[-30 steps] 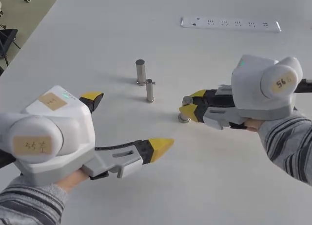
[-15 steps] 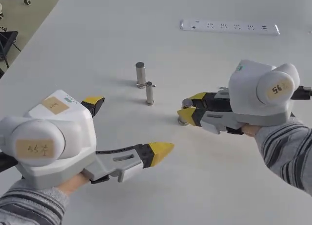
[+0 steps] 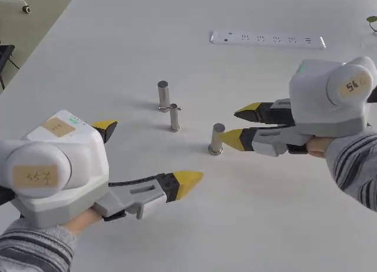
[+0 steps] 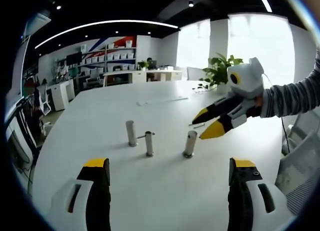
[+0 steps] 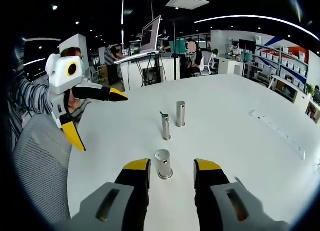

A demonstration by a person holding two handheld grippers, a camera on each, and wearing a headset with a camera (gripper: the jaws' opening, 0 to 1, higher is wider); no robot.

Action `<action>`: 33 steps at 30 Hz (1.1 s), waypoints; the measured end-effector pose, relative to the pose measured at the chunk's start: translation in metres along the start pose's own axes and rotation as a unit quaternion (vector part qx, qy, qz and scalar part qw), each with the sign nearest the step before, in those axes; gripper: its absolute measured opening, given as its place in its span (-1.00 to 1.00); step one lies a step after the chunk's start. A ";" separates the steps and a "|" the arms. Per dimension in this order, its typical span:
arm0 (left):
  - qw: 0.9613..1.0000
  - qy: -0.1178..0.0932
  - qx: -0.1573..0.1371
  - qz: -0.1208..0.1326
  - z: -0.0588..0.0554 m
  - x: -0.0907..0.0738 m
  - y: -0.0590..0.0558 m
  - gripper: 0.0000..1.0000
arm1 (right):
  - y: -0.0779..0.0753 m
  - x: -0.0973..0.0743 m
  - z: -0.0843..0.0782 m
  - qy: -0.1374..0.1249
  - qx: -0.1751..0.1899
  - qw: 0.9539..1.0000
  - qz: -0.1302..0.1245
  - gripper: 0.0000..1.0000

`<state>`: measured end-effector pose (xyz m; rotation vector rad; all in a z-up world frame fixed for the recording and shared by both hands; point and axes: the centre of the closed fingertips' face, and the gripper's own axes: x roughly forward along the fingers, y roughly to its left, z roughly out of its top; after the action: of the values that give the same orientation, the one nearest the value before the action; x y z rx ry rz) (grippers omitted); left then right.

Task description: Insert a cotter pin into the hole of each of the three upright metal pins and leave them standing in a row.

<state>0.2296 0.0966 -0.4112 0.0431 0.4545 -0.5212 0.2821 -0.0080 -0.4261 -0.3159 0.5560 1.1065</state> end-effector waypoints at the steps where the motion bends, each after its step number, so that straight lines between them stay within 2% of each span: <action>1: 1.000 0.001 0.000 0.001 0.000 0.000 0.000 0.97 | -0.002 -0.003 -0.002 0.007 -0.001 1.000 -0.001 -0.39; 5: 1.000 -0.003 0.006 0.002 0.003 -0.002 0.001 0.97 | -0.011 -0.014 -0.008 0.030 -0.013 0.999 -0.009 -0.38; 7: 1.000 0.000 0.008 0.002 0.004 -0.002 0.000 0.97 | -0.023 -0.020 -0.018 0.057 -0.017 0.998 -0.027 -0.37; 10: 1.000 0.000 0.013 0.002 0.007 -0.004 -0.002 0.97 | -0.036 -0.025 -0.024 0.069 -0.008 0.997 -0.035 -0.40; 12: 1.000 -0.001 0.013 0.002 0.008 -0.005 -0.002 0.97 | -0.047 -0.028 -0.033 0.091 0.003 0.995 -0.042 -0.42; 15: 1.000 -0.001 0.010 0.003 0.008 -0.006 -0.002 0.97 | -0.063 -0.032 -0.046 0.129 -0.004 0.990 -0.053 -0.44; 19: 1.000 0.005 0.013 0.010 0.007 -0.008 0.001 0.93 | -0.079 -0.033 -0.055 0.153 -0.009 0.986 -0.058 -0.47; 22: 1.000 0.007 0.015 0.015 0.006 -0.009 0.002 0.93 | -0.088 -0.033 -0.064 0.182 -0.026 0.982 -0.052 -0.49; 26: 1.000 0.007 0.015 0.016 0.005 -0.009 0.002 0.90 | -0.097 -0.030 -0.070 0.199 -0.028 0.979 -0.043 -0.58; 28: 1.000 0.007 0.024 0.019 0.005 -0.010 0.002 0.85 | -0.107 -0.025 -0.075 0.209 -0.027 0.976 -0.045 -0.62; 33: 0.999 0.008 0.032 0.021 0.005 -0.009 0.002 0.79 | -0.111 -0.021 -0.083 0.226 -0.029 0.973 -0.040 -0.72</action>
<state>0.2258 0.1021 -0.4032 0.1180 0.4524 -0.4946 0.3540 -0.1126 -0.4855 -0.6455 0.9065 0.9754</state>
